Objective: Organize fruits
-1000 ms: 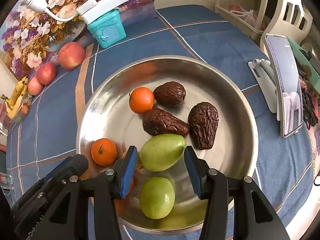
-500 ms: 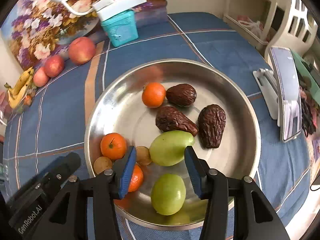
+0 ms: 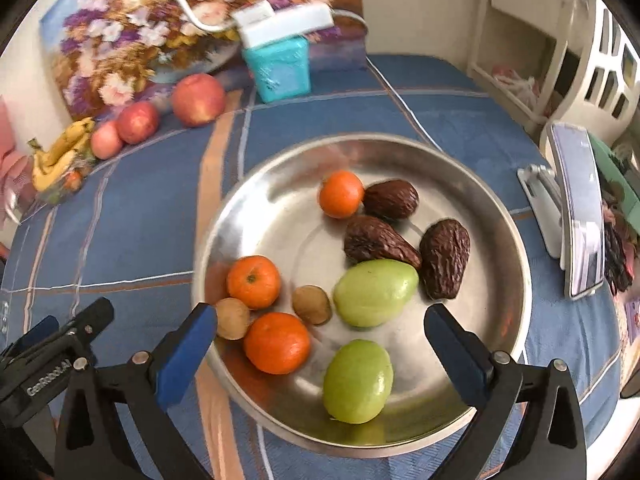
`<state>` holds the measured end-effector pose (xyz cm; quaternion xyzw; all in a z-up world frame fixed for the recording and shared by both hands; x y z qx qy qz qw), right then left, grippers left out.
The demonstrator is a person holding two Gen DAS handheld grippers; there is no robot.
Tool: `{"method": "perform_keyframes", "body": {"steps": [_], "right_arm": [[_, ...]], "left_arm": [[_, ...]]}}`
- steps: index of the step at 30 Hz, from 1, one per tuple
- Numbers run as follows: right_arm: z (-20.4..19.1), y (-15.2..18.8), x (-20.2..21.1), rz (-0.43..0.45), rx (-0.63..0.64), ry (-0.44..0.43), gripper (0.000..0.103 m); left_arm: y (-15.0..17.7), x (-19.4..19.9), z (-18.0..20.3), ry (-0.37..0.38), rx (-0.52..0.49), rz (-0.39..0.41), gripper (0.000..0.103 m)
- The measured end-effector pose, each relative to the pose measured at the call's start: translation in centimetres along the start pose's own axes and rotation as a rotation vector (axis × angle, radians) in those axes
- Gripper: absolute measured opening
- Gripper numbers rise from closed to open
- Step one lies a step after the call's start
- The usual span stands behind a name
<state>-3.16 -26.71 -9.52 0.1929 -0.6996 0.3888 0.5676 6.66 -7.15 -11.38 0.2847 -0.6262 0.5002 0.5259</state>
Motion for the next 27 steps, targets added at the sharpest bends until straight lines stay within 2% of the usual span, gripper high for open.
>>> {"method": "perform_keyframes", "body": {"steps": [5, 10, 15, 18, 20, 23, 27], "right_arm": [[-1.0, 1.2, 0.7, 0.016, 0.022, -0.013, 0.103], [-1.5, 2.5, 0.6, 0.000, 0.054, 0.007, 0.103], [-1.9, 3.4, 1.2, 0.015, 0.073, 0.016, 0.103], [-2.0, 3.7, 1.7, 0.025, 0.078, 0.015, 0.103], [-2.1, 3.6, 2.2, 0.042, 0.080, 0.022, 0.103], [-2.1, 3.7, 2.4, 0.046, 0.076, 0.016, 0.103], [-1.8, 3.6, 2.4, 0.044, 0.067, 0.030, 0.103]], "left_arm": [[1.0, 1.1, -0.4, -0.029, -0.026, 0.006, 0.103], [1.7, 2.2, -1.0, -0.045, 0.000, 0.006, 0.103], [2.5, 3.4, -1.6, -0.117, -0.005, 0.019, 0.103], [2.7, 4.4, -2.1, -0.209, -0.015, 0.046, 0.103], [2.7, 4.8, -2.3, -0.233, -0.021, 0.058, 0.103], [3.0, 4.9, -2.6, -0.214, -0.013, 0.040, 0.103], [3.6, 4.4, -2.9, -0.250, -0.018, 0.003, 0.103]]}}
Point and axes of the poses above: each gripper's, at about its wrist camera, not at the fingertips, and x roughly against the way its jaws point, z to its right, y to its underside, the point moved 10 cm from there along -x, roughly the way its jaws point, and after that the axes turned 8 degrees about -z, right-handed, at the moved point
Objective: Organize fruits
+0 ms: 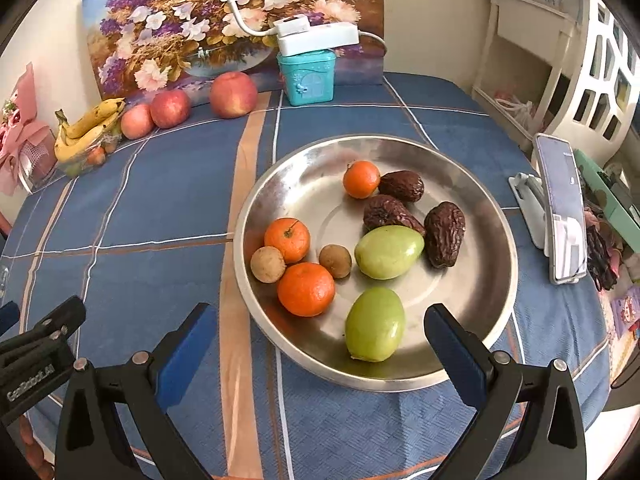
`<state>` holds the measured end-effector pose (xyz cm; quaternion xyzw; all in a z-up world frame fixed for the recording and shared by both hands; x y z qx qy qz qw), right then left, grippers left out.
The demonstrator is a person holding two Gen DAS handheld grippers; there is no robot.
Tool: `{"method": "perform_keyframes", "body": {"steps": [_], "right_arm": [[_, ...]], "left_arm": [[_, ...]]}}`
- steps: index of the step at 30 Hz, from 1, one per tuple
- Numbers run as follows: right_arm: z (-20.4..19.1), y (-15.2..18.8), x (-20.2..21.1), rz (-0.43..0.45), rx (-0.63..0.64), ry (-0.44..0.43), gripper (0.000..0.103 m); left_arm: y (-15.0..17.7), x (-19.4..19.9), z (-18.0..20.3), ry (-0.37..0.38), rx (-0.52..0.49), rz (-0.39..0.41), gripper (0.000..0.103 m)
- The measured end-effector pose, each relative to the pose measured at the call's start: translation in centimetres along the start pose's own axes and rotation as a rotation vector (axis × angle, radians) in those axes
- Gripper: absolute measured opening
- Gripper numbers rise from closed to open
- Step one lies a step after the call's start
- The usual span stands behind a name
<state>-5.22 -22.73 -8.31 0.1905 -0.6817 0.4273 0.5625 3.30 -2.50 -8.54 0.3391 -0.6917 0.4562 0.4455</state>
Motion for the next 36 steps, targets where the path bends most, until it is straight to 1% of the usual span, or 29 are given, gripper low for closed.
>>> {"method": "perform_keyframes", "body": {"steps": [4, 6, 14, 19, 25, 36], "right_arm": [[-0.7, 0.3, -0.2, -0.019, 0.020, -0.024, 0.103], [-1.1, 0.4, -0.3, -0.028, 0.034, -0.025, 0.103], [-1.7, 0.5, -0.5, -0.039, 0.070, -0.012, 0.103], [-1.5, 0.6, -0.6, -0.048, 0.078, 0.008, 0.103], [-1.1, 0.5, -0.5, -0.048, 0.074, 0.030, 0.103], [-0.8, 0.6, -0.5, -0.049, 0.066, 0.035, 0.103]], "left_arm": [[0.7, -1.0, 0.2, -0.009, -0.013, -0.053, 0.103], [0.9, -1.1, 0.2, -0.015, -0.013, -0.064, 0.103], [0.9, -1.2, -0.7, -0.041, -0.011, -0.050, 0.103], [0.7, -1.3, -1.0, -0.025, -0.011, -0.049, 0.103], [0.6, -1.3, -0.7, -0.017, -0.034, -0.045, 0.103], [0.6, -1.3, -0.6, 0.002, -0.032, -0.052, 0.103]]}}
Point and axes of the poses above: each gripper's, at about its wrist camera, not at the fingertips, and x roughly against the way its jaws point, z to its right, y to its underside, the point moved 10 cm from there along -x, roughly the way its jaws point, and after that the axes turned 8 degrees about -z, right-handed, at the moved point
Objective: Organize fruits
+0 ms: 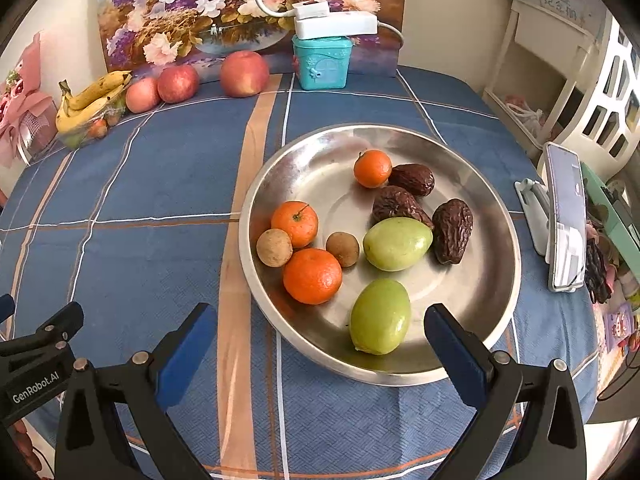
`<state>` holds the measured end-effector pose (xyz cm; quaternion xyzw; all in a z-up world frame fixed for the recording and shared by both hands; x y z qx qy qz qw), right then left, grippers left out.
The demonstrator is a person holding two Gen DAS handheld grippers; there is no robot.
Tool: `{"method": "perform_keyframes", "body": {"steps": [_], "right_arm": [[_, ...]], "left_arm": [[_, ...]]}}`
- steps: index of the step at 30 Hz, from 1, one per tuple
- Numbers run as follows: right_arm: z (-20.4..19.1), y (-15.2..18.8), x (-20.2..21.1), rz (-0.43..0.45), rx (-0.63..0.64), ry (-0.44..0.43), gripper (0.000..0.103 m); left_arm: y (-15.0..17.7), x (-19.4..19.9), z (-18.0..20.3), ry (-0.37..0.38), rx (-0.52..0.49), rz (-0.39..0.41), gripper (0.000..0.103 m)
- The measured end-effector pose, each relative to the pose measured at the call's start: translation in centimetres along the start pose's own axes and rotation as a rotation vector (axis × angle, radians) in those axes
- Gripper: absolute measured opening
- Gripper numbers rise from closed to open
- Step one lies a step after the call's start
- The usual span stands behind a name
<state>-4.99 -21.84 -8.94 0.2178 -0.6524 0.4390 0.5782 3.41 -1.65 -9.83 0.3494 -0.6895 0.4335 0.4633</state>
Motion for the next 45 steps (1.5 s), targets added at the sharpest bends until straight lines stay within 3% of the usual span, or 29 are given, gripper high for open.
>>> {"method": "perform_keyframes", "body": {"steps": [45], "right_arm": [[0.03, 0.08, 0.06, 0.002, -0.025, 0.001, 0.103]], "left_arm": [[0.16, -0.06, 0.19, 0.034, 0.030, -0.019, 0.103]]}}
Point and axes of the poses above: each gripper's, at about its wrist camera, not at the fingertips, and x roughly against the way its jaws point, z to its right, y to its underside, the point moved 10 cm from there along -x, roughly the way its jaws point, and after that the axes turned 8 degrees about -z, right-handed, at the moved point
